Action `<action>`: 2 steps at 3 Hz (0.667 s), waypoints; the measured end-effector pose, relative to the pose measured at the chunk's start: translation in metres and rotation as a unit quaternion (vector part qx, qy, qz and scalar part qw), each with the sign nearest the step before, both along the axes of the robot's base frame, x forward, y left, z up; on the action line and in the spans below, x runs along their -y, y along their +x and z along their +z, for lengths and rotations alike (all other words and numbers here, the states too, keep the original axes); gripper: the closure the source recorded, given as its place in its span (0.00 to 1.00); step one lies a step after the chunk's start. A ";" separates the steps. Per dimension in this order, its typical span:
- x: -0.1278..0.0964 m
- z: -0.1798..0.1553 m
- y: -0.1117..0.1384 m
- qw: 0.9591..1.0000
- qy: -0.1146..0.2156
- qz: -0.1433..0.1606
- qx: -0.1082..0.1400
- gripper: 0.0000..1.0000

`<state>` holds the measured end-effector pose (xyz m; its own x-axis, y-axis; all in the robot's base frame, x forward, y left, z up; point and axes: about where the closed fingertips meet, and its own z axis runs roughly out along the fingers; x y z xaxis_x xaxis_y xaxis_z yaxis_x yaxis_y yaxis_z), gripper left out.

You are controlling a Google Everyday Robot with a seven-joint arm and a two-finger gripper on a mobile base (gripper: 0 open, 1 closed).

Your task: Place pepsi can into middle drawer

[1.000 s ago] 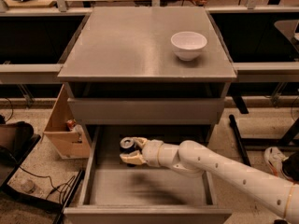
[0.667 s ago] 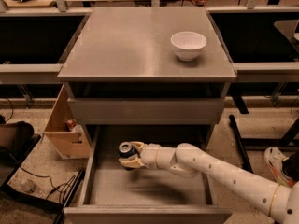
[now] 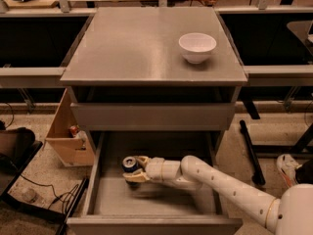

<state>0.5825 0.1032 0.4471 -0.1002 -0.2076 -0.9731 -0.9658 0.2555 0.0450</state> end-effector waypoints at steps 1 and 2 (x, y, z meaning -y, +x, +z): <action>-0.001 -0.002 -0.001 1.000 0.002 0.001 -0.002 0.84; -0.001 -0.002 -0.001 1.000 0.002 0.001 -0.002 0.53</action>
Offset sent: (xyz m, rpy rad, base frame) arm -0.0006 0.0007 -0.0023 0.0042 0.0033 0.0028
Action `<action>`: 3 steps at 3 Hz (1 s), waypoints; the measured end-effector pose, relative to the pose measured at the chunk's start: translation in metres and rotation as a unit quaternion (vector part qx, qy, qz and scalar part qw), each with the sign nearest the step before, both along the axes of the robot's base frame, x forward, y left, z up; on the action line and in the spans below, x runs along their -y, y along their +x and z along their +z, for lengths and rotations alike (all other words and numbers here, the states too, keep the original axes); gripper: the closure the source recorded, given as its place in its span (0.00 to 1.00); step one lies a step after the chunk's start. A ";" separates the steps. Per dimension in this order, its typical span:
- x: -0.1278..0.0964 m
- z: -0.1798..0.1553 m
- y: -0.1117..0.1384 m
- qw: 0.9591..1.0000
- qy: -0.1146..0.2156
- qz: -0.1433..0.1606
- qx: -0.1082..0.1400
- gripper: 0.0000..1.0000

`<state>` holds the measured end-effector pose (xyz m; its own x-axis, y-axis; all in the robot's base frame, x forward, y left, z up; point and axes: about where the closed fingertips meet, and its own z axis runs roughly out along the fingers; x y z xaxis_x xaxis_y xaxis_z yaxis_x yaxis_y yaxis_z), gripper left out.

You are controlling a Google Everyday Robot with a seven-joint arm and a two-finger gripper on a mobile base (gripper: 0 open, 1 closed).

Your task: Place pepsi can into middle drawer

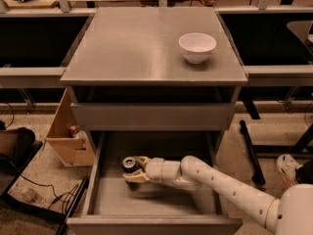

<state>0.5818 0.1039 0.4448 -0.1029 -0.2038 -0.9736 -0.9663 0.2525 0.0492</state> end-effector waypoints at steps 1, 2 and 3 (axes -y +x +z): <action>0.000 0.000 0.000 1.000 0.000 0.000 0.000 0.30; 0.000 0.000 0.000 1.000 0.000 0.000 0.000 0.07; 0.000 0.000 0.000 1.000 0.000 0.000 0.000 0.00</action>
Offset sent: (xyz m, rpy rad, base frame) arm 0.0000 0.0000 0.0000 0.0000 0.0000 0.0000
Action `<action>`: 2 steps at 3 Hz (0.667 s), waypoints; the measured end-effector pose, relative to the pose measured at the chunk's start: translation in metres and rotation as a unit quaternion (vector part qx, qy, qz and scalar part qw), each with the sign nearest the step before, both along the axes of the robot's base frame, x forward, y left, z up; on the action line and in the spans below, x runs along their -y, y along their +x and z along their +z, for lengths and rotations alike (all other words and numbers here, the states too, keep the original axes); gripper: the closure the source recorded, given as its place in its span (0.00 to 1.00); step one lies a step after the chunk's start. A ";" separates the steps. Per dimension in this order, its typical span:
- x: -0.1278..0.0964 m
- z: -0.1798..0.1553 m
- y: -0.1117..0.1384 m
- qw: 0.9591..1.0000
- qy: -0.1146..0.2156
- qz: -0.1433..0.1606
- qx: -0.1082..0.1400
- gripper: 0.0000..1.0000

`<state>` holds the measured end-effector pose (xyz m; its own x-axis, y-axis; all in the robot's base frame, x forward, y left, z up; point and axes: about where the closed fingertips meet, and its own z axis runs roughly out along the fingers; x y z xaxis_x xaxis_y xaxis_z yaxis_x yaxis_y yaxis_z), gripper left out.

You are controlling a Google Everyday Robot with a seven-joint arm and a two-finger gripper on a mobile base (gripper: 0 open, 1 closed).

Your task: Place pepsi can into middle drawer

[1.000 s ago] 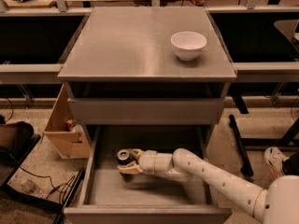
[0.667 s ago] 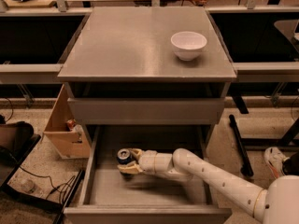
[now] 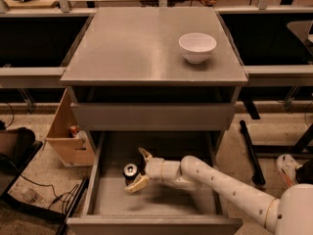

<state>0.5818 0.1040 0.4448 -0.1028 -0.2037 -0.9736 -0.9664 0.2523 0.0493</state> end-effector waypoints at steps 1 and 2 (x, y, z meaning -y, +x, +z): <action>-0.001 0.002 0.000 1.000 -0.002 0.001 -0.001 0.00; -0.013 0.033 -0.002 0.999 -0.044 0.013 -0.010 0.00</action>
Offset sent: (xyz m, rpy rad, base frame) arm -0.0064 0.0377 0.1344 -0.3543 0.0749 0.0932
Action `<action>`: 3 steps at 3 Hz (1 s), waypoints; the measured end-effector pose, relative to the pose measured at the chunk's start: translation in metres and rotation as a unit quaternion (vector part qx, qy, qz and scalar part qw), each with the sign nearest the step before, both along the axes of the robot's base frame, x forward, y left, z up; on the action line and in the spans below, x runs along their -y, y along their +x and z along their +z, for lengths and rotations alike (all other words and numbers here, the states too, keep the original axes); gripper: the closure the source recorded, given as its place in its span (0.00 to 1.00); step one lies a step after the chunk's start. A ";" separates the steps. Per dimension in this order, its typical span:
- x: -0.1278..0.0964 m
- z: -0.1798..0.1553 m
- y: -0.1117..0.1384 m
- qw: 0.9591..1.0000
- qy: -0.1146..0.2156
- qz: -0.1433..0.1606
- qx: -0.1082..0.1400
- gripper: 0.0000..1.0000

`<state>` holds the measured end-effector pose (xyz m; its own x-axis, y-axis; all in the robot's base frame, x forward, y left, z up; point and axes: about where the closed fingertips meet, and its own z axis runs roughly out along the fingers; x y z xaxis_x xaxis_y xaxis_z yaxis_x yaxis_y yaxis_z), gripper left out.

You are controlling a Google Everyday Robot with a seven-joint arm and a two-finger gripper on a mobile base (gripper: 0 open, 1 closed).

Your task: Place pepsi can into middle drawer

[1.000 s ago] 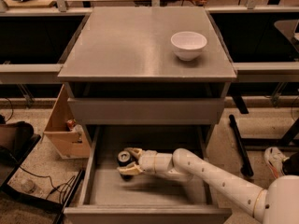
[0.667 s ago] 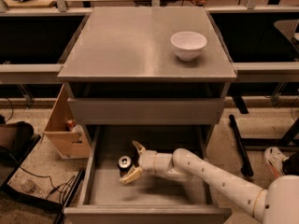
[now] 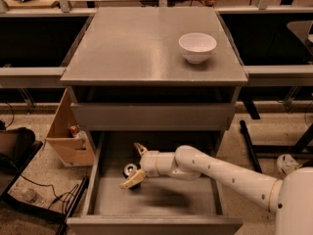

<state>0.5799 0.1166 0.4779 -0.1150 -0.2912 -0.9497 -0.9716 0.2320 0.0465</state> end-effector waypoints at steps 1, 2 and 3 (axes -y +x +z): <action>-0.029 0.003 -0.037 0.995 -0.076 0.024 -0.062 0.00; -0.052 0.004 -0.085 0.979 -0.155 0.036 -0.129 0.00; -0.067 0.017 -0.127 0.959 -0.217 0.017 -0.178 0.00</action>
Offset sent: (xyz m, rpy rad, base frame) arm -0.1052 0.0638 0.2584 -0.6577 0.1676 0.0248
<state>0.4530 0.1831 0.4946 -0.3932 -0.6607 -0.6395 -0.9194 0.2725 0.2838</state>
